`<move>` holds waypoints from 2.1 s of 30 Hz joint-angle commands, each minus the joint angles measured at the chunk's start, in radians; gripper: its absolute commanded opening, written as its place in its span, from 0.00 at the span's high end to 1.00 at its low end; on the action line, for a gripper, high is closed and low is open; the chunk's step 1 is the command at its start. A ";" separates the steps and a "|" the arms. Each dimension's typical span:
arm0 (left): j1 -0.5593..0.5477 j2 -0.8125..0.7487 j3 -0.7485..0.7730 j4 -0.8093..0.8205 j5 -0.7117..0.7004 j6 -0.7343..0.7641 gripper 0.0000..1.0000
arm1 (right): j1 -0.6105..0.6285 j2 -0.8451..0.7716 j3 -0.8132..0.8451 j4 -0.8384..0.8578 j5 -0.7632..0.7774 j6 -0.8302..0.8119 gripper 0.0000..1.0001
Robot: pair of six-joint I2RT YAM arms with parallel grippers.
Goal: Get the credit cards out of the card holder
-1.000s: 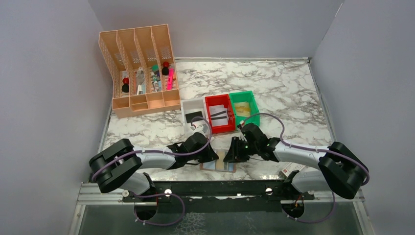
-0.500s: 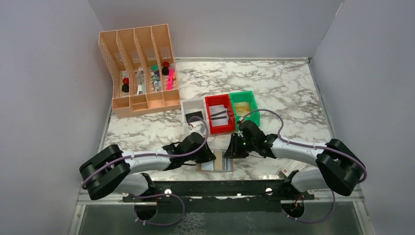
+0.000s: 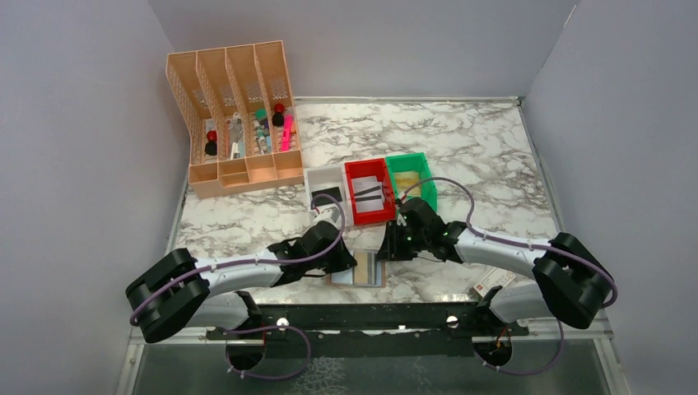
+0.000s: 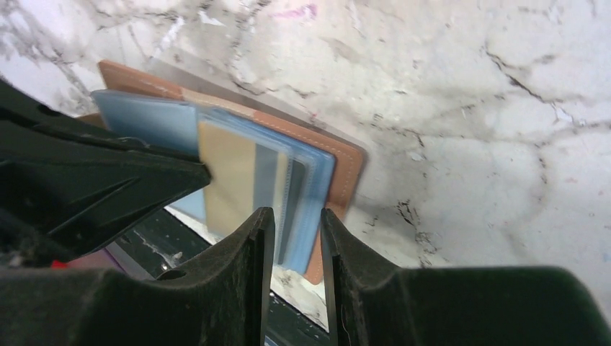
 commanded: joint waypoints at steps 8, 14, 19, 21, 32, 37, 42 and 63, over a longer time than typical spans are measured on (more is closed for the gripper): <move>0.009 -0.009 -0.003 -0.005 -0.023 0.018 1.00 | 0.019 0.045 0.070 0.106 -0.147 -0.105 0.79; 0.011 -0.011 0.002 -0.016 -0.025 0.025 1.00 | 0.027 0.143 0.119 0.013 -0.032 -0.146 0.78; 0.019 -0.039 0.008 -0.071 -0.044 0.045 1.00 | 0.027 0.199 0.128 -0.103 0.142 -0.159 0.78; 0.030 -0.053 0.009 -0.088 -0.046 0.054 1.00 | 0.027 0.220 0.125 -0.120 0.160 -0.166 0.79; 0.067 -0.117 -0.004 -0.136 -0.034 0.074 1.00 | 0.027 0.244 0.129 -0.117 0.155 -0.176 0.79; 0.078 -0.119 -0.021 -0.095 0.001 0.076 0.99 | 0.027 0.209 0.137 -0.105 0.096 -0.171 0.78; 0.078 -0.084 -0.026 -0.041 0.033 0.077 0.85 | 0.027 0.126 0.144 -0.077 0.008 -0.143 0.71; 0.078 -0.062 -0.108 -0.009 0.040 0.047 0.79 | 0.027 0.172 0.081 0.027 -0.109 -0.031 0.67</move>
